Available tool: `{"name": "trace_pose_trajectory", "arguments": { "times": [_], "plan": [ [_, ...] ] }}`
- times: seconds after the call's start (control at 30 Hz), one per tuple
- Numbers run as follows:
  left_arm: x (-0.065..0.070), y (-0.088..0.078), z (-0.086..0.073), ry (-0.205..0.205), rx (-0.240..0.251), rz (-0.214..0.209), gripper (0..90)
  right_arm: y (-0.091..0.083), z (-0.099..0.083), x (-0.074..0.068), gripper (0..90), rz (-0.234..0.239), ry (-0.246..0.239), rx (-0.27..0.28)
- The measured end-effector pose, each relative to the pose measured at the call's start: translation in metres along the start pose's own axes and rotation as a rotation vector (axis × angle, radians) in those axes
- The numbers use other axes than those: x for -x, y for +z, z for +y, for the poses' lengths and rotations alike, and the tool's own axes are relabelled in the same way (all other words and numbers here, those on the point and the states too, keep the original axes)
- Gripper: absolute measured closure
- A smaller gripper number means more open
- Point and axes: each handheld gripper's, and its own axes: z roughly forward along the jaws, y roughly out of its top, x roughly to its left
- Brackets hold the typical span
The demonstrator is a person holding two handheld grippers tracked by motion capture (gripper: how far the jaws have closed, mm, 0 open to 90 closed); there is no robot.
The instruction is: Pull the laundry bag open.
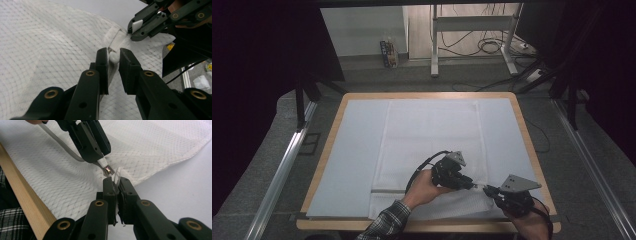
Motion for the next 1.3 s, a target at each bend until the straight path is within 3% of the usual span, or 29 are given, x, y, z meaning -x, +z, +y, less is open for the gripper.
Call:
{"name": "trace_pose_trajectory", "arguments": {
  "times": [0.2, 0.37, 0.43, 0.8, 1.13, 1.3],
  "plan": [
    [0.003, 0.001, 0.002, -0.016, 0.003, -0.004, 78.0, 0.0, 0.0, 0.0, 83.6, -0.002, -0.009, 0.002],
    [0.003, -0.002, 0.0, 0.001, 0.0, -0.005, 80.3, 0.0, 0.0, -0.001, 83.5, -0.002, -0.013, 0.003],
    [0.003, -0.003, -0.001, -0.009, 0.009, -0.023, 81.0, 0.0, 0.001, -0.001, 83.5, -0.003, -0.012, 0.007],
    [0.002, 0.002, -0.002, -0.028, -0.004, -0.025, 80.9, -0.001, 0.001, -0.002, 83.4, -0.011, -0.027, 0.01],
    [0.006, 0.008, -0.003, -0.027, -0.049, 0.003, 85.7, -0.002, 0.002, -0.002, 84.0, -0.004, -0.017, 0.023],
    [0.007, 0.009, -0.003, -0.021, -0.051, 0.004, 83.4, -0.003, 0.002, -0.003, 84.0, -0.004, -0.016, 0.027]
  ]
}}
